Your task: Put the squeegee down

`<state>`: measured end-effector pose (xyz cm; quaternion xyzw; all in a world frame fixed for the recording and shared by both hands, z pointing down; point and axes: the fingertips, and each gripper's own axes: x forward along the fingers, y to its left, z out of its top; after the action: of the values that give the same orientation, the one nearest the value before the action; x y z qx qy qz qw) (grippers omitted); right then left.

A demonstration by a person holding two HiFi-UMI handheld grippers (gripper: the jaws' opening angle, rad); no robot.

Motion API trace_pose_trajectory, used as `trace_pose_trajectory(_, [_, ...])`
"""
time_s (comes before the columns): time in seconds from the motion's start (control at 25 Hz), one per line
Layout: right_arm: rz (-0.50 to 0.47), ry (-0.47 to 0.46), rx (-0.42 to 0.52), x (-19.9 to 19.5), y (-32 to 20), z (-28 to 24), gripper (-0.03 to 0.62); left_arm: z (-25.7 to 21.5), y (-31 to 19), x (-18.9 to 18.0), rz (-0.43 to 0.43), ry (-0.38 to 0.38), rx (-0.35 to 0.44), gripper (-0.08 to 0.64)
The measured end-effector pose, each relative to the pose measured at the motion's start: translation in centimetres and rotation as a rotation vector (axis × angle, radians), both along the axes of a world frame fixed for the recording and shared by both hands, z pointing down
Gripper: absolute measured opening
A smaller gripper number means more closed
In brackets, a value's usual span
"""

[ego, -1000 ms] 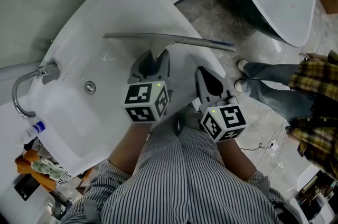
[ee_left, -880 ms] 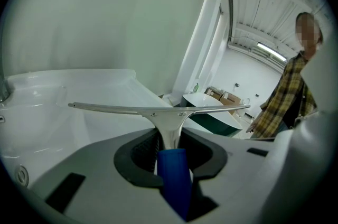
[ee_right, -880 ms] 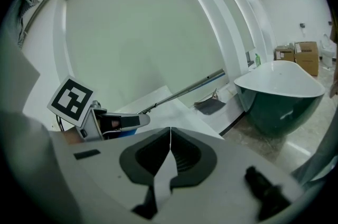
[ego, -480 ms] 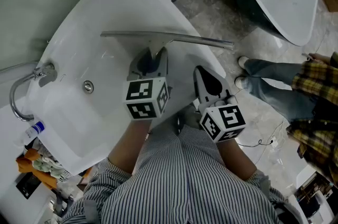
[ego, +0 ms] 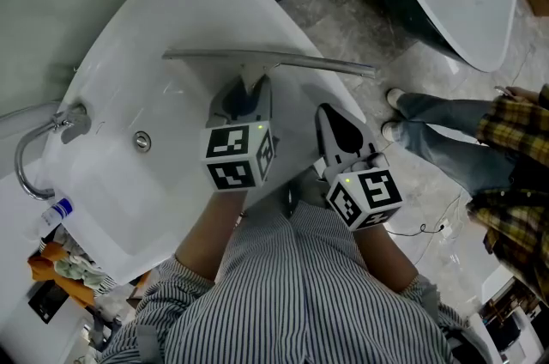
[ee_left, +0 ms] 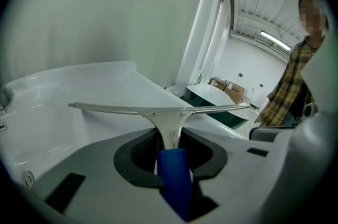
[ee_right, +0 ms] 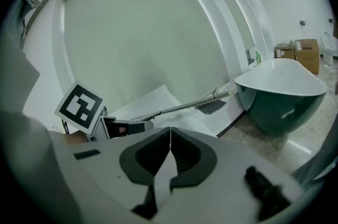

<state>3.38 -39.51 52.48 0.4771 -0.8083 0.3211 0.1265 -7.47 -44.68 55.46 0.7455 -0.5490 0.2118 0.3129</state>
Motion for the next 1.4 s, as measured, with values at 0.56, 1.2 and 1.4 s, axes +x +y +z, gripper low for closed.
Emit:
trace_pose_trajectory(0.56, [-0.003, -0.002, -0.006, -0.1, 0.1, 0.3, 0.017, 1.1, -0.1, -0.1, 0.001, -0.036, -0.027, 0.114])
trace_pose_trajectory(1.2, [-0.004, -0.001, -0.008, 0.2, 0.2, 0.3, 0.017, 2.1, 0.1, -0.2, 0.013, -0.076, -0.065, 0.114])
trace_pose_trajectory(1.4, [-0.007, 0.007, -0.003, 0.2, 0.2, 0.5, 0.017, 2.5, 0.2, -0.2, 0.01, -0.099, -0.068, 0.115])
